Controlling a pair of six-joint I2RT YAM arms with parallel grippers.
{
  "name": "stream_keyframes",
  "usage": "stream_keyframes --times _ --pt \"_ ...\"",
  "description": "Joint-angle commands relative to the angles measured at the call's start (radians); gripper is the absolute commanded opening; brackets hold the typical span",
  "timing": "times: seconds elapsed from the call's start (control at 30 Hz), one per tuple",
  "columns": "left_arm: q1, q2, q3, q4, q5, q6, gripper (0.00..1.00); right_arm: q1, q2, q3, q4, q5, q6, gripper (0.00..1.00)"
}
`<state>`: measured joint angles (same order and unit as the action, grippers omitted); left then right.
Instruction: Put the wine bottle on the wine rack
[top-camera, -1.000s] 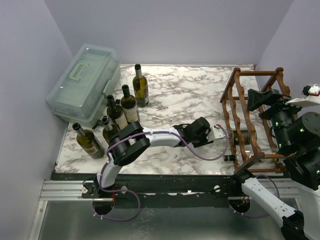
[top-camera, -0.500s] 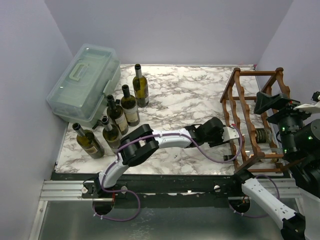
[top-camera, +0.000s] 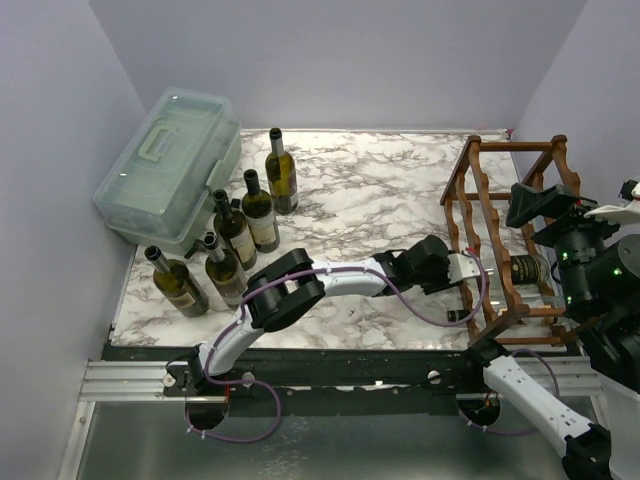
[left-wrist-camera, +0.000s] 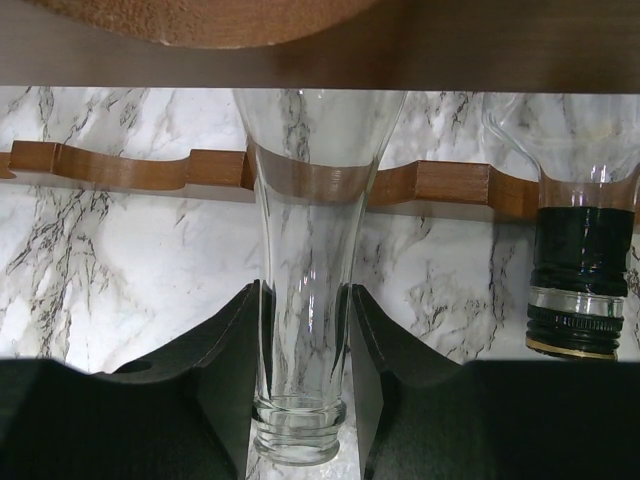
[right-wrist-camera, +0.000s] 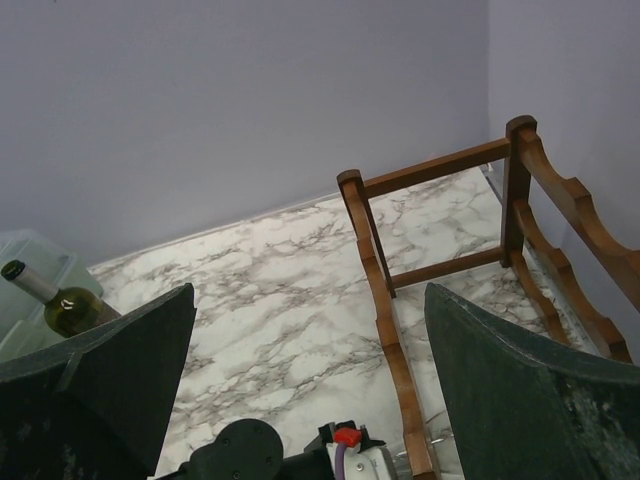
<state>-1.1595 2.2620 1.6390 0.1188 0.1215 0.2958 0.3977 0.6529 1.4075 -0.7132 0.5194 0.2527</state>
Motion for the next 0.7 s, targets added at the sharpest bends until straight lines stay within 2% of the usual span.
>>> stream_keyframes --times 0.0,0.3,0.67 --pt "0.036 0.049 -0.024 0.024 -0.008 -0.010 0.00 -0.004 0.005 0.007 -0.021 0.024 -0.010 1.00" --pt "0.038 0.072 -0.096 0.053 0.026 0.055 0.00 -0.004 0.009 0.004 -0.024 0.025 -0.011 1.00" --pt "0.061 0.103 -0.137 0.065 0.013 0.043 0.00 -0.004 0.027 0.008 -0.023 0.013 -0.006 1.00"
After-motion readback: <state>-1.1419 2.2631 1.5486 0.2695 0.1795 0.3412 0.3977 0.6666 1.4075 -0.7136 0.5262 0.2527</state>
